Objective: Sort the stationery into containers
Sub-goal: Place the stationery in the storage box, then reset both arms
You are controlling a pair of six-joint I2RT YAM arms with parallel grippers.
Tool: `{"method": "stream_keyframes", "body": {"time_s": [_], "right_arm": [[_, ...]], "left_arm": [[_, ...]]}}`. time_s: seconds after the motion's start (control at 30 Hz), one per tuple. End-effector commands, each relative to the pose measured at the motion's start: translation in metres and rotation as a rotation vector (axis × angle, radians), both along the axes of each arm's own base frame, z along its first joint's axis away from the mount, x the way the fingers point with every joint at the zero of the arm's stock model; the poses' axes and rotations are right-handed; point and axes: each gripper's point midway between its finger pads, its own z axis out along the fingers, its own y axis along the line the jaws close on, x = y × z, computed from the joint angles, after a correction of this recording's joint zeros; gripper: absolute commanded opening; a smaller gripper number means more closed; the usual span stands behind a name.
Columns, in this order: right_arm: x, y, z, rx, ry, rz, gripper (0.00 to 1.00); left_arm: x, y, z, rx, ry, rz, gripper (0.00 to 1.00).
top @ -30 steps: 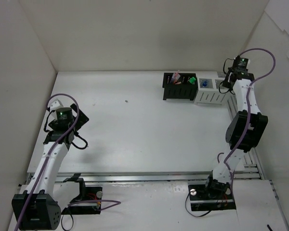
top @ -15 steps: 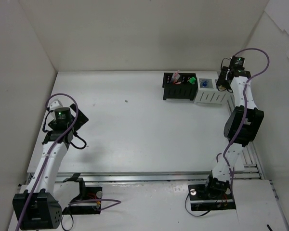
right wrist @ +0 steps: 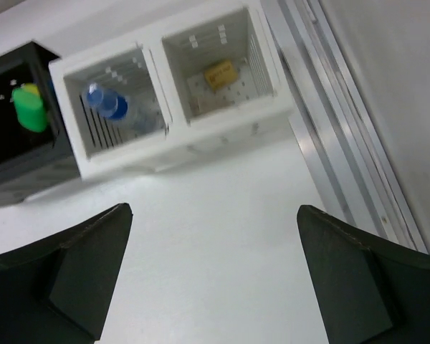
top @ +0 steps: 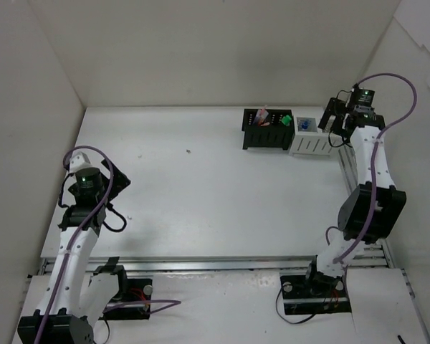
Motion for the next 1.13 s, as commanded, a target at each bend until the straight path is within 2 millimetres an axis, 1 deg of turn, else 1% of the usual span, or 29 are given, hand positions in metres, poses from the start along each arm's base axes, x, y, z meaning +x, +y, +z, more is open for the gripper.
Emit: {"method": "stream_keyframes", "body": {"time_s": [0.0, 0.03, 0.07, 0.1, 0.13, 0.17, 0.2, 0.23, 0.27, 0.3, 0.33, 0.37, 0.4, 0.43, 0.5, 0.53, 0.6, 0.67, 0.7, 0.73, 0.83, 0.9, 1.1], "right_arm": [[-0.041, 0.022, 0.052, -0.043, -0.121, -0.029, 0.98], [-0.05, 0.031, 0.048, -0.044, -0.114, -0.031, 0.98], [-0.07, 0.037, 0.039, -0.047, -0.097, -0.034, 0.98], [-0.077, 0.052, 0.037, -0.042, -0.099, -0.009, 0.98], [-0.086, 0.06, 0.03, -0.022, -0.093, -0.012, 0.98], [-0.104, 0.066, 0.019, -0.019, -0.085, -0.017, 0.98], [-0.112, 0.081, 0.015, -0.013, -0.093, 0.009, 0.98], [-0.12, 0.091, 0.007, 0.002, -0.096, 0.005, 0.98], [-0.136, 0.099, -0.002, -0.017, -0.114, 0.006, 0.98], [-0.142, 0.102, -0.005, -0.015, -0.133, 0.003, 0.98], [-0.154, 0.104, -0.015, -0.012, -0.138, -0.003, 0.98], [-0.16, 0.106, -0.019, -0.034, -0.14, -0.008, 0.98], [-0.165, 0.105, -0.023, -0.045, -0.138, -0.009, 0.98], [-0.174, 0.102, -0.028, -0.06, -0.136, -0.016, 0.98], [-0.18, 0.099, -0.029, -0.087, -0.146, -0.02, 0.98], [-0.184, 0.098, -0.033, -0.092, -0.141, -0.017, 0.98], [-0.187, 0.095, -0.023, -0.088, -0.189, -0.039, 0.98], [-0.188, 0.096, -0.012, -0.07, -0.241, -0.043, 0.98], [-0.189, 0.096, -0.009, -0.068, -0.254, -0.037, 0.98], [-0.191, 0.097, -0.001, -0.06, -0.29, -0.034, 0.98], [-0.195, 0.096, 0.006, -0.053, -0.328, -0.04, 0.98], [-0.197, 0.097, 0.007, -0.042, -0.341, -0.035, 0.98], [-0.208, 0.094, 0.011, -0.036, -0.384, -0.043, 0.98]], "left_arm": [[-0.006, 0.002, 0.023, -0.015, -0.087, 0.022, 0.99], [-0.008, -0.001, 0.023, -0.02, -0.091, 0.009, 0.99], [-0.01, -0.003, 0.025, -0.025, -0.102, -0.004, 0.99], [-0.014, -0.006, 0.03, -0.03, -0.125, -0.022, 0.99], [-0.018, -0.007, 0.028, -0.029, -0.119, -0.024, 0.99], [-0.021, -0.007, 0.029, -0.031, -0.124, -0.022, 0.99], [-0.026, -0.007, 0.028, -0.03, -0.132, -0.02, 1.0], [-0.03, -0.007, 0.026, -0.029, -0.126, -0.019, 0.99], [-0.034, -0.006, 0.025, -0.03, -0.134, -0.015, 0.99], [-0.035, -0.01, 0.024, -0.035, -0.139, -0.025, 0.99], [-0.034, -0.011, 0.024, -0.035, -0.149, -0.034, 0.99], [-0.034, -0.012, 0.022, -0.035, -0.155, -0.044, 0.99], [-0.033, -0.018, 0.022, -0.043, -0.16, -0.07, 0.99], [-0.032, -0.018, 0.024, -0.04, -0.166, -0.077, 0.99], [-0.03, -0.019, 0.024, -0.031, -0.157, -0.091, 0.99], [-0.028, -0.019, 0.025, -0.026, -0.159, -0.092, 0.99], [-0.024, -0.027, 0.027, -0.032, -0.163, -0.138, 0.99], [-0.021, -0.03, 0.027, -0.035, -0.164, -0.156, 0.99], [-0.021, -0.032, 0.028, -0.036, -0.166, -0.174, 1.0], [-0.02, -0.033, 0.027, -0.036, -0.166, -0.178, 0.99], [-0.021, -0.033, 0.029, -0.036, -0.172, -0.176, 1.0], [-0.023, -0.033, 0.03, -0.034, -0.183, -0.18, 1.0], [-0.028, -0.035, 0.036, -0.035, -0.211, -0.186, 0.99]]}}
